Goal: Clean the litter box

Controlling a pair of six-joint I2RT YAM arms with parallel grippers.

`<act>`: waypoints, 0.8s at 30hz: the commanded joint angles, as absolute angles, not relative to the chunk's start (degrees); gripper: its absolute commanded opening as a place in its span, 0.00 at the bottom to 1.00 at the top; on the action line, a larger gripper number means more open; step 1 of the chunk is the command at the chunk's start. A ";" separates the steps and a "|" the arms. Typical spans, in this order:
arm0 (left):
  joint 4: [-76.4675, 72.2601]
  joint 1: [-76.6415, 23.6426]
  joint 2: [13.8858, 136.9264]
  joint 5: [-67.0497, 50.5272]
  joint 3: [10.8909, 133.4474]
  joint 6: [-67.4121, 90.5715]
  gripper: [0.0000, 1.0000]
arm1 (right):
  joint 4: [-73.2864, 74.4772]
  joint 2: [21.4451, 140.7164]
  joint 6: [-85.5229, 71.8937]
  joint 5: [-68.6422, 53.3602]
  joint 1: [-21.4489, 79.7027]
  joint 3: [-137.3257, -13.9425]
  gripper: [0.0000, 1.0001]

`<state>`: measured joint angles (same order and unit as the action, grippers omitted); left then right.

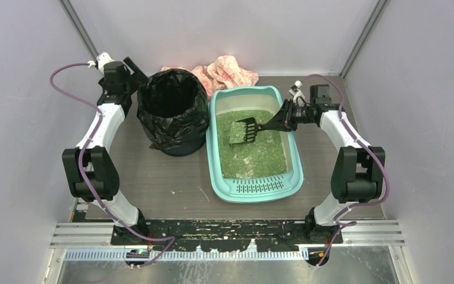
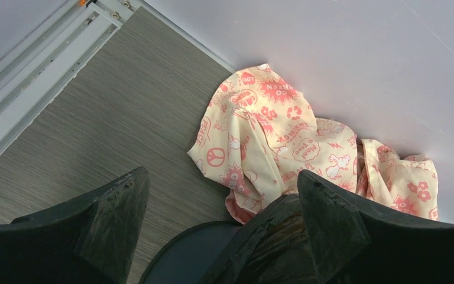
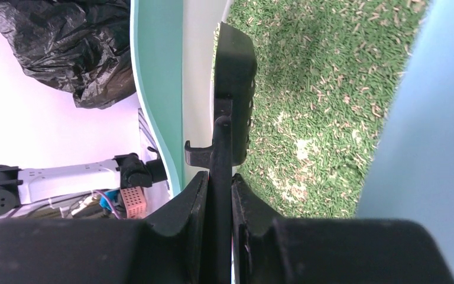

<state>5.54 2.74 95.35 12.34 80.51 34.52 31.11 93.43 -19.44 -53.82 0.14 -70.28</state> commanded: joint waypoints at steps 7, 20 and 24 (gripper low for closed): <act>2.01 2.29 93.07 11.87 80.35 35.25 0.94 | 18.05 86.56 -27.95 -64.25 -6.83 -63.53 0.01; 1.84 1.58 94.60 11.58 81.30 36.13 0.94 | 9.58 84.30 -34.30 -65.02 -8.81 -58.95 0.01; 1.76 1.58 94.78 11.43 81.55 36.13 0.94 | -0.46 84.34 -41.31 -65.38 -8.44 -55.32 0.01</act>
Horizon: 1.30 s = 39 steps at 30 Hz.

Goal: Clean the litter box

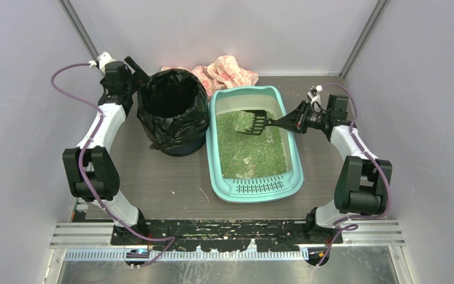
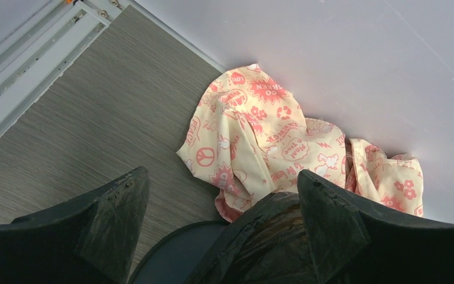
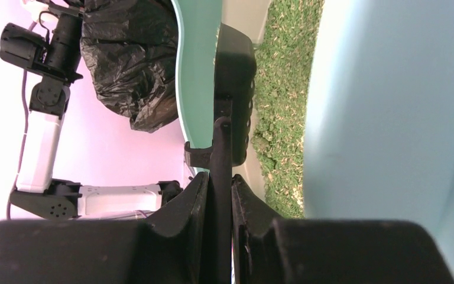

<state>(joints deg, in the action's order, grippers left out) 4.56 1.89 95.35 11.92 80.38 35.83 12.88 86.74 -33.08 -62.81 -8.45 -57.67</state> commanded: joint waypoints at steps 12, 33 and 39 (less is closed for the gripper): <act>1.93 1.49 94.98 11.02 82.10 36.49 0.94 | -10.52 83.11 -47.13 -65.05 -9.46 -50.81 0.01; 2.64 -0.35 95.62 11.36 83.60 36.47 0.94 | -2.09 82.11 -39.65 -64.25 -5.58 -52.73 0.01; 2.84 -1.49 95.78 11.69 84.16 35.84 0.94 | -12.31 79.81 -46.22 -64.20 -10.84 -49.27 0.01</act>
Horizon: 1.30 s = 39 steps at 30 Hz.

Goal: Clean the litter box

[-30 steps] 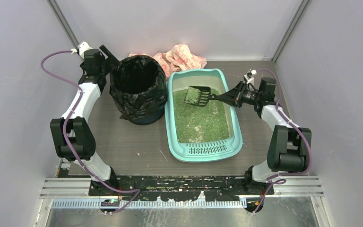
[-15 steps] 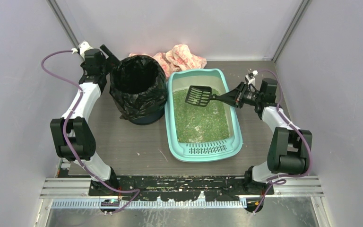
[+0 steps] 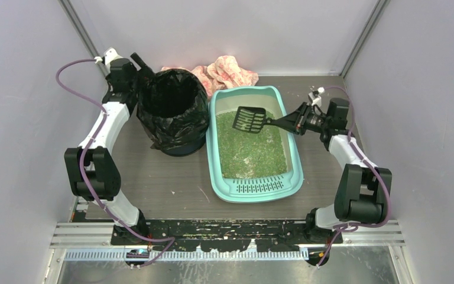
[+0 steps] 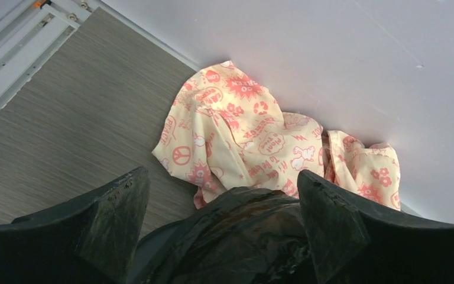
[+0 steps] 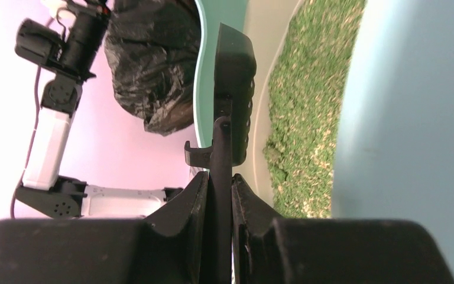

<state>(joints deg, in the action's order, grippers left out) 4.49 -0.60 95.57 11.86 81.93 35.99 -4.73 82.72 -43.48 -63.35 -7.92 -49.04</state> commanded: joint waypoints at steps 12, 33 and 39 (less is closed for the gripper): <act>1.96 -1.65 96.37 10.89 83.62 36.93 0.94 | 1.74 78.95 -37.38 -63.65 -5.18 -58.05 0.01; 1.67 -1.58 94.62 11.70 81.87 35.50 0.94 | 3.54 104.10 -42.59 -60.26 8.76 -100.80 0.01; 2.01 -1.58 92.99 12.21 81.10 33.93 0.94 | 15.00 111.59 -35.98 -56.86 13.46 -116.59 0.01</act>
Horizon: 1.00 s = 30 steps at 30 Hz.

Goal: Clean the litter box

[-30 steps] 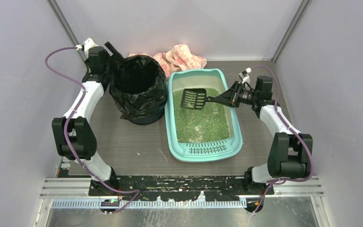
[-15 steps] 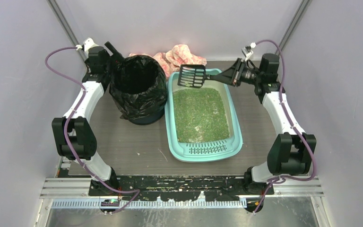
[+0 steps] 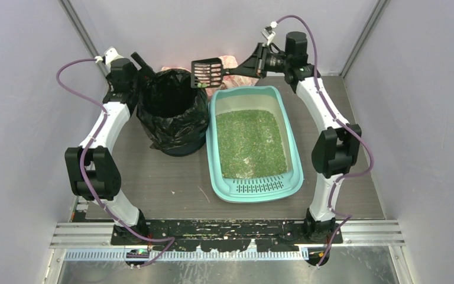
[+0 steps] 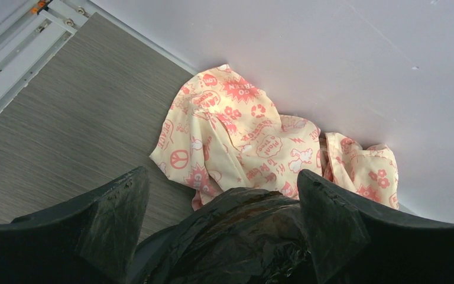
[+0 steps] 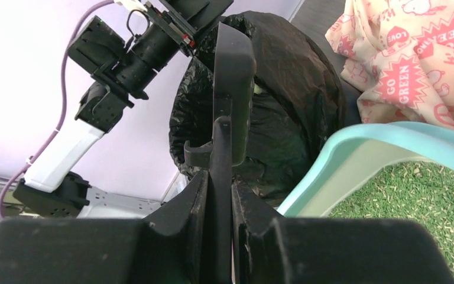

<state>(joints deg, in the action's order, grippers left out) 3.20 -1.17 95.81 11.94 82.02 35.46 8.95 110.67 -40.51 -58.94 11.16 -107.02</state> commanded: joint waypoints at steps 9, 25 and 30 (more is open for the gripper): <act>2.45 -1.55 91.19 12.54 79.81 32.57 0.94 | 28.27 117.13 -26.35 -51.97 18.47 -131.68 0.01; 2.99 -1.49 90.27 14.06 82.54 29.43 0.93 | 52.93 117.99 7.40 -21.48 31.23 -146.07 0.00; 2.66 -1.49 90.43 13.51 81.96 29.93 0.92 | 50.86 113.66 10.22 -15.36 32.64 -143.84 0.01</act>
